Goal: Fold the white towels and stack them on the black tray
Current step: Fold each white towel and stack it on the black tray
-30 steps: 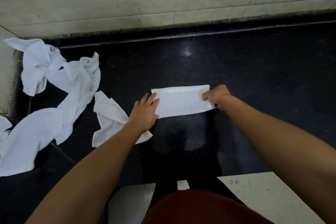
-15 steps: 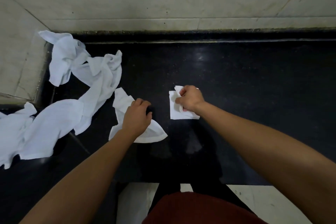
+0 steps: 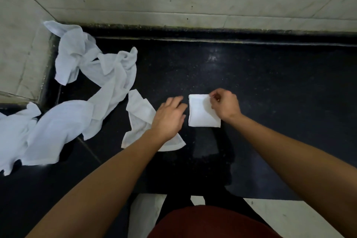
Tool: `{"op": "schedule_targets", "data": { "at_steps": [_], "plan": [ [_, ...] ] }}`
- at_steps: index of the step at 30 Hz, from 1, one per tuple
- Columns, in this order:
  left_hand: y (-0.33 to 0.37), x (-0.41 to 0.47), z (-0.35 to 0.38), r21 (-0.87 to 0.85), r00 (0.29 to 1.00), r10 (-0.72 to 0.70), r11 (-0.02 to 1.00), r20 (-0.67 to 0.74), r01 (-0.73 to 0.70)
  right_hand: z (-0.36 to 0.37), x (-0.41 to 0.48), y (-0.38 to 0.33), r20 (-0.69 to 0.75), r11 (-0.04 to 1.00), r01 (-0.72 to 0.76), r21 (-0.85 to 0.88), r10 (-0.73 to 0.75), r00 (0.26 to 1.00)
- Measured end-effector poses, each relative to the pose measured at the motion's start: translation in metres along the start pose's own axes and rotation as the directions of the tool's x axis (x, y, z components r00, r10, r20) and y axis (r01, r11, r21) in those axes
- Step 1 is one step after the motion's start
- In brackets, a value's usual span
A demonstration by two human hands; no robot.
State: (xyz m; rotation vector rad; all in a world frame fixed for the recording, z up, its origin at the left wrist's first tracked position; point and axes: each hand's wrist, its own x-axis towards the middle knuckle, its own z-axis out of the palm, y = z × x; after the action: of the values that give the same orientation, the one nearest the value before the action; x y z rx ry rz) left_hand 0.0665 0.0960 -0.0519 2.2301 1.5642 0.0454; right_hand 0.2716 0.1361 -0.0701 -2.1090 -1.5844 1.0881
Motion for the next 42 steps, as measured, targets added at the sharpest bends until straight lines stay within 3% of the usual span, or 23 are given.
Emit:
{"op": "schedule_targets", "data": {
  "at_steps": [3, 5, 7, 10, 13, 16, 22, 27, 31, 35, 38, 42],
  "plan": [
    [0.018, 0.019, 0.011, 0.133, 0.983, 0.063, 0.987, 0.171, -0.086, 0.001, 0.006, 0.006, 0.095, 0.981, -0.092, 0.170, 0.077, 0.992],
    [0.018, 0.027, 0.017, 0.194, 0.962, 0.014, 0.979, 0.271, -0.069, 0.000, 0.012, 0.008, 0.130, 0.905, -0.250, 0.344, 0.218, 0.967],
    [0.014, 0.029, 0.022, 0.210, 0.947, -0.025, 0.977, 0.321, -0.046, -0.006, 0.014, 0.016, 0.083, 0.875, -0.280, 0.395, 0.270, 0.959],
    [0.011, 0.028, 0.025, 0.189, 0.945, -0.028, 0.981, 0.327, -0.037, -0.013, -0.002, 0.026, -0.031, 1.000, 0.016, 0.022, -0.016, 0.999],
    [0.011, 0.030, 0.024, 0.176, 0.945, -0.027, 0.984, 0.327, -0.033, -0.003, -0.031, 0.035, 0.164, 0.905, 0.364, -0.221, -0.334, 0.928],
    [0.012, 0.033, 0.022, 0.188, 0.942, -0.038, 0.982, 0.334, -0.028, 0.001, -0.048, 0.057, 0.287, 0.847, 0.452, -0.278, -0.376, 0.881],
    [0.016, 0.033, 0.021, 0.207, 0.940, -0.052, 0.978, 0.338, -0.020, -0.018, -0.049, 0.069, 0.360, 0.873, 0.357, -0.333, -0.232, 0.904],
    [0.017, 0.033, 0.022, 0.214, 0.944, -0.062, 0.977, 0.324, -0.009, -0.021, -0.028, 0.038, 0.044, 0.981, -0.031, -0.193, 0.040, 0.998],
    [0.018, 0.031, 0.022, 0.220, 0.945, -0.074, 0.975, 0.317, 0.002, -0.006, -0.021, 0.020, 0.100, 0.937, -0.174, -0.303, 0.213, 0.972],
    [0.018, 0.027, 0.019, 0.198, 0.950, -0.051, 0.980, 0.309, -0.012, -0.002, -0.025, 0.027, 0.167, 0.922, -0.384, 0.046, 0.372, 0.913],
    [0.021, 0.024, 0.012, 0.111, 0.960, -0.050, 0.994, 0.275, 0.020, -0.009, -0.036, 0.030, 0.183, 0.876, -0.387, 0.288, 0.347, 0.920],
    [0.020, 0.024, -0.005, -0.086, 0.978, -0.062, 0.993, 0.201, 0.081, -0.033, -0.057, 0.029, 0.117, 0.923, -0.221, 0.315, 0.194, 0.974]
  ]
}}
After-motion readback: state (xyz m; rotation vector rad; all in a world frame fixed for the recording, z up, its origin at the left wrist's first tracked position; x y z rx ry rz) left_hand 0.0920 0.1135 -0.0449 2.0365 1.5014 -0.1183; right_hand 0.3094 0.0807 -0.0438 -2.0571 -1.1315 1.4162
